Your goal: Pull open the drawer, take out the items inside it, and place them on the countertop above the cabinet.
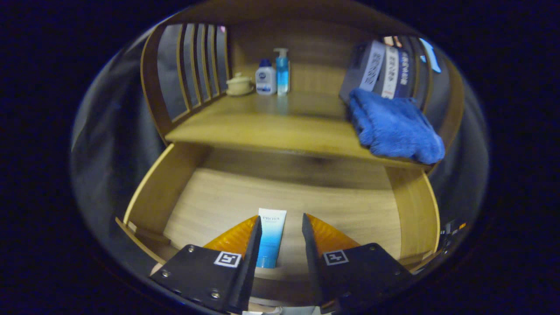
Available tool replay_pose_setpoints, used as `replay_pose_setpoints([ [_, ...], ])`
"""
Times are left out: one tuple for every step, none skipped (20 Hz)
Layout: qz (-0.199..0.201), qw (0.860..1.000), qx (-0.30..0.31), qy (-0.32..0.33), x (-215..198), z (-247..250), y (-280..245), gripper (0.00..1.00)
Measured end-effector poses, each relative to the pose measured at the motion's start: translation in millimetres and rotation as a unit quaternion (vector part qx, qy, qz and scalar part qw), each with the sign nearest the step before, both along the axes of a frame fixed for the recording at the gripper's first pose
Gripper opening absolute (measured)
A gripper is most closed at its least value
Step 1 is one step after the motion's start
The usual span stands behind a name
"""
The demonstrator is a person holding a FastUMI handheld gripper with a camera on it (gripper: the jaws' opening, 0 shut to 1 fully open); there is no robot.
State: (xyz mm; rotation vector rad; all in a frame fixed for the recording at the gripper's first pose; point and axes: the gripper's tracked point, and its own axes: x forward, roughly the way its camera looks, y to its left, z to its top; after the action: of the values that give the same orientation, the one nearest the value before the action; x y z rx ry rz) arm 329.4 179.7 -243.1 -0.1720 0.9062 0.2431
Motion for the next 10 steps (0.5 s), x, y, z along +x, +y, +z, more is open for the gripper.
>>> replay_pose_setpoints([
  [0.008, 0.999, -0.01, 0.031, -2.7, -10.6, 1.5, 0.54],
  [0.012, 0.998, -0.017, 0.056, -3.6, -20.3, 4.6, 0.57],
  [0.017, 0.996, -0.024, 0.083, -6.1, -30.0, 7.2, 0.57],
  [0.023, 0.993, -0.031, 0.109, -8.4, -42.2, 10.1, 0.57],
  [0.026, 0.99, -0.033, 0.133, -11.4, -50.7, 13.1, 0.57],
  [0.023, 0.987, -0.036, 0.152, -13.0, -57.3, 14.5, 0.62],
  [0.022, 0.984, -0.041, 0.17, -15.6, -63.2, 13.5, 0.67],
  [0.022, 0.981, -0.049, 0.185, -17.3, -70.6, 11.9, 0.68],
  [0.022, 0.979, -0.056, 0.197, -17.6, -76.0, 10.4, 0.68],
  [0.024, 0.975, -0.065, 0.209, -21.1, -77.7, 8.9, 0.68],
])
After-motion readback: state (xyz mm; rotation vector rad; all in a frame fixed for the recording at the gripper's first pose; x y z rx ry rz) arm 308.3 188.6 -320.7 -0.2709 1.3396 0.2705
